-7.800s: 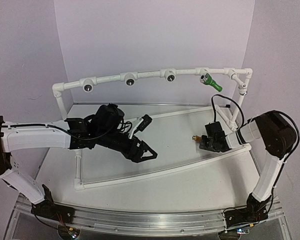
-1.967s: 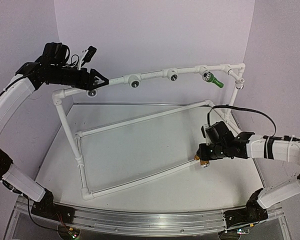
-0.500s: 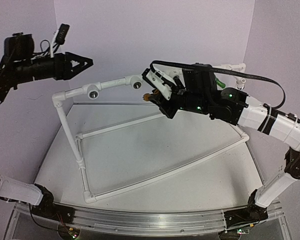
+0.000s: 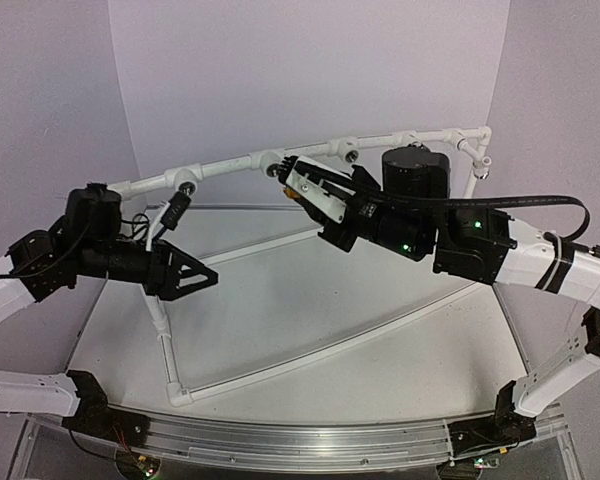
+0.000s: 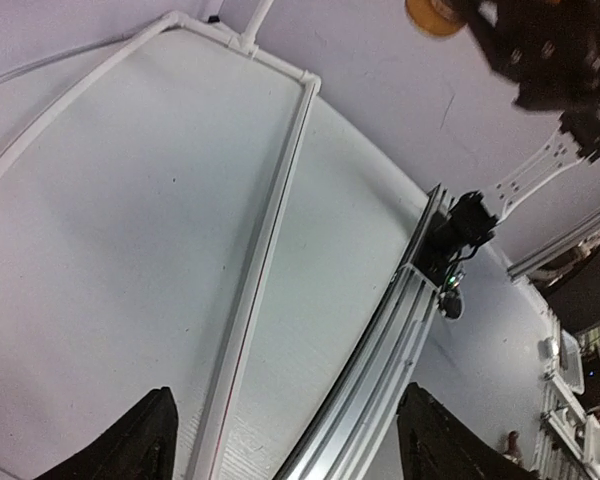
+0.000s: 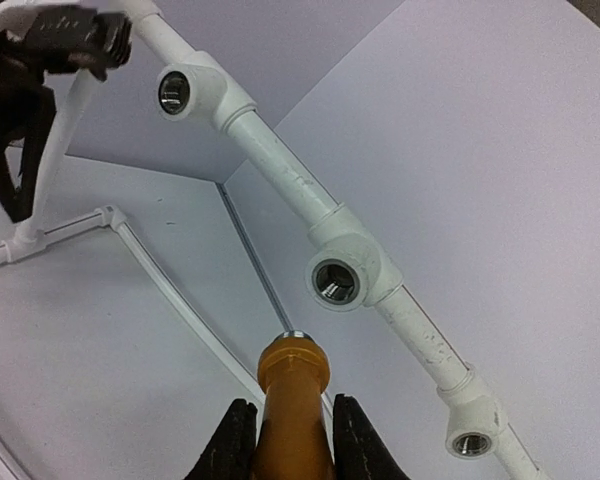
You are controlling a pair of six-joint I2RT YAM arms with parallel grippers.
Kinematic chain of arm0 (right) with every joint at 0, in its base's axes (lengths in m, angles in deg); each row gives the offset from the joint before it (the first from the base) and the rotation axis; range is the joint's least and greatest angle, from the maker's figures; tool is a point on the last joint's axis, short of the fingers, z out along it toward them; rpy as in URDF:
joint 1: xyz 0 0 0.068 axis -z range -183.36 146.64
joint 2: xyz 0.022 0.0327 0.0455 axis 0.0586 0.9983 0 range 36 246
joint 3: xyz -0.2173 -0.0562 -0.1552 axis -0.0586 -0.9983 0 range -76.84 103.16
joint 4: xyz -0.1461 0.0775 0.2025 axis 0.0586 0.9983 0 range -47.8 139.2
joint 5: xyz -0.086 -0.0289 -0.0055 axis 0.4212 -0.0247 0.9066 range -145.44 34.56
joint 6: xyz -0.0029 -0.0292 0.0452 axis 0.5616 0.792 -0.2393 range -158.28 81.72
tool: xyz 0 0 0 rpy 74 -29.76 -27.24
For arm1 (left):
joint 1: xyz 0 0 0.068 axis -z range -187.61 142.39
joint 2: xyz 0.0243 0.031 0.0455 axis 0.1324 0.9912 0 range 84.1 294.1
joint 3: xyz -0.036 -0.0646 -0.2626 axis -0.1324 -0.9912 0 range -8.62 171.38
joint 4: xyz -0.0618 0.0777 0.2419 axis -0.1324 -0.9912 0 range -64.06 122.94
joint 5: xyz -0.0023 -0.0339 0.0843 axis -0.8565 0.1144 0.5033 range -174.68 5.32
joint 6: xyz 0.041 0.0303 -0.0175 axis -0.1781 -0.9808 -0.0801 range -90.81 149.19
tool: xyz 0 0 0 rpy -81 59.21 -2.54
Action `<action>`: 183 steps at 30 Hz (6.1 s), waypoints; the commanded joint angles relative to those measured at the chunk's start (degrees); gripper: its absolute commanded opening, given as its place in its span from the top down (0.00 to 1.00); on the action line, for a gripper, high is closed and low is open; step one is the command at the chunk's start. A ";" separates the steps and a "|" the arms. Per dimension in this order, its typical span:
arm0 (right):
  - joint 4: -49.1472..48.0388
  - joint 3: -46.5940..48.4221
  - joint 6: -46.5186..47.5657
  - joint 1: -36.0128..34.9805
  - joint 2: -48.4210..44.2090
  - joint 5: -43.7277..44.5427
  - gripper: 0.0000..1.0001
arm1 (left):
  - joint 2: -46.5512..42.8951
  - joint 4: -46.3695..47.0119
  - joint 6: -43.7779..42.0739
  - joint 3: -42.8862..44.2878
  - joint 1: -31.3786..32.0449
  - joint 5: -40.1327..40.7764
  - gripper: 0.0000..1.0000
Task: Install the water faucets
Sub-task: Hold the pipe with the faucet installed at the adaptor, then screw the water faucet onto the adaptor.
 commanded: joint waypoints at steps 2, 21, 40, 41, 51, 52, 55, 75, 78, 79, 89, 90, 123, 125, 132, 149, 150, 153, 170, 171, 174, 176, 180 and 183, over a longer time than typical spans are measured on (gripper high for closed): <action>-4.74 4.96 4.97 0.00 1.11 2.02 1.00 | 10.86 6.36 -6.68 -4.14 8.72 9.81 0.18; -29.81 -6.00 36.79 -8.50 6.13 22.08 1.00 | 50.77 21.16 -13.97 -1.73 23.35 24.32 0.47; -48.87 -10.13 55.09 -6.13 11.51 21.20 1.00 | 54.38 31.22 -17.07 -10.38 23.89 22.64 1.00; -48.08 -9.73 54.74 -5.65 11.65 20.72 1.00 | 54.63 31.29 -17.10 -10.43 23.90 22.26 1.00; -44.55 -6.36 52.21 -3.02 12.88 16.97 1.00 | 55.10 31.52 -17.16 -10.88 23.92 21.90 1.00; -44.13 -6.07 51.97 -2.93 13.06 16.69 1.00 | 55.18 31.56 -17.16 -10.88 23.92 21.82 1.00; -42.98 -5.31 51.62 -2.94 13.54 16.35 1.00 | 55.15 31.56 -17.20 -10.88 23.93 21.71 1.00; -38.55 -3.43 43.78 -0.32 13.54 14.31 1.00 | 55.38 31.59 -17.08 -11.02 23.88 21.01 1.00; -36.90 -3.72 40.74 0.35 12.78 14.13 1.00 | 55.60 31.57 -17.24 -10.88 24.06 20.12 1.00; -36.65 -3.92 39.51 0.51 12.45 14.05 1.00 | 55.60 31.56 -17.25 -10.94 24.13 19.93 1.00; -35.26 -4.30 28.31 1.17 10.87 14.52 1.00 | 56.04 30.89 -17.60 -10.38 24.80 17.64 1.00; -35.63 -4.39 27.73 1.17 11.15 14.79 1.00 | 55.87 30.88 -17.60 -10.45 24.79 17.67 1.00; -39.71 -3.09 14.47 2.77 15.41 14.60 1.00 | 55.67 30.86 -17.78 -10.44 24.76 16.47 1.00; -39.70 -3.41 12.91 2.86 15.32 14.45 1.00 | 55.76 30.71 -17.78 -10.36 24.74 16.34 1.00; -39.88 -4.01 6.63 3.50 14.81 14.06 1.00 | 55.96 30.71 -17.78 -10.30 24.77 16.09 1.00; -40.52 -3.73 -6.60 3.39 15.91 13.00 1.00 | 56.46 30.46 -17.79 -10.00 24.74 15.93 1.00; -40.53 -3.70 -7.25 3.37 15.94 13.00 1.00 | 56.45 30.47 -17.79 -9.98 24.76 15.93 1.00; -40.50 -3.40 -9.03 3.38 15.85 13.00 1.00 | 56.48 30.43 -17.78 -9.91 24.73 15.86 1.00; -38.77 0.42 -16.75 2.85 17.69 14.35 1.00 | 56.39 30.16 -17.82 -9.89 24.80 15.90 1.00; -38.80 0.61 -16.97 2.78 17.89 14.43 1.00 | 56.35 30.16 -17.79 -9.91 24.75 15.90 1.00; -38.75 1.03 -17.57 2.59 18.47 14.95 1.00 | 56.30 30.08 -17.78 -9.87 24.77 15.86 1.00; -38.74 1.07 -18.16 2.47 18.57 15.30 1.00 | 56.34 30.08 -17.78 -9.83 24.78 15.76 1.00; -38.73 1.20 -19.71 2.40 18.64 16.29 1.00 | 56.39 30.09 -17.77 -9.80 24.85 15.60 1.00; -38.77 1.15 -21.44 2.37 18.66 16.98 1.00 | 56.54 29.98 -17.79 -9.69 24.89 15.55 1.00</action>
